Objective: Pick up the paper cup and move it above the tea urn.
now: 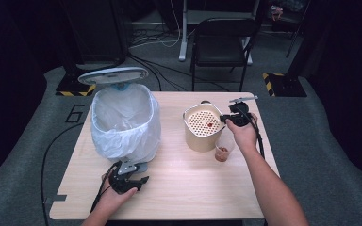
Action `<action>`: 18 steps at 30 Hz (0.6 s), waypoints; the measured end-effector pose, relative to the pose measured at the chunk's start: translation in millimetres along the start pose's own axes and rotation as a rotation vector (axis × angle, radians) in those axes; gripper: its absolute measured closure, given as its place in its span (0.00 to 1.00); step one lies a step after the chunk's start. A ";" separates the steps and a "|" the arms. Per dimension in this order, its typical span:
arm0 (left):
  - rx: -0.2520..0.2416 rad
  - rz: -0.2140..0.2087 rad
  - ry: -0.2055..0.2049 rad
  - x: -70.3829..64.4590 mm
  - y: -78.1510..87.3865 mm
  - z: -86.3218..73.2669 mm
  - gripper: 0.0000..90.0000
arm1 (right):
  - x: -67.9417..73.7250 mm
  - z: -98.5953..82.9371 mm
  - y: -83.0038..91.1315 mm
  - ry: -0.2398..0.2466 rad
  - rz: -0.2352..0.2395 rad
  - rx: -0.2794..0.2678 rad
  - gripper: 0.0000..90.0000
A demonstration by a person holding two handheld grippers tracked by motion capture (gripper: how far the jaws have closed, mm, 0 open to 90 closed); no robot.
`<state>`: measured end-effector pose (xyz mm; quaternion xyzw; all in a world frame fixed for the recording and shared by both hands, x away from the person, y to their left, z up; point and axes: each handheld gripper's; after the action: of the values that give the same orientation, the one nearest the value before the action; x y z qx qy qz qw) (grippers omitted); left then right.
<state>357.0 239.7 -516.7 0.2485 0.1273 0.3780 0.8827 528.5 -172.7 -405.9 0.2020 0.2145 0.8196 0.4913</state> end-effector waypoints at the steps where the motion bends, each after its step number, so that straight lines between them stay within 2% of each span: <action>1: 0.001 0.000 -0.001 0.0 0.0 0.0 0.43 | 2.2 -0.1 0.5 -0.002 0.004 0.004 0.91; 6: -0.006 0.004 -0.004 -0.2 -0.5 -0.2 0.43 | 11.3 -2.2 1.5 0.006 0.049 0.004 0.92; 7: -0.007 0.005 -0.004 -0.2 -0.6 -0.2 0.43 | 12.6 -2.8 1.2 0.024 0.063 0.000 0.92; 11: -0.008 0.006 -0.003 -0.3 -0.7 -0.3 0.43 | 20.7 -4.2 2.5 0.027 0.093 0.012 0.92; 18: -0.009 0.008 -0.003 -0.5 -1.0 -0.2 0.43 | 33.5 -5.8 9.2 0.064 0.149 0.007 0.93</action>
<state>357.1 238.9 -517.4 0.2457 0.1234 0.3817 0.8824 504.1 -147.6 -401.6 0.1927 0.2173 0.8592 0.4213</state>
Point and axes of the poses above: each handheld gripper's, and its own axes: y roughly backward along the jaws, z roughly out of its top, x roughly to its left, and after that the axes turned 9 degrees about -x, right-handed
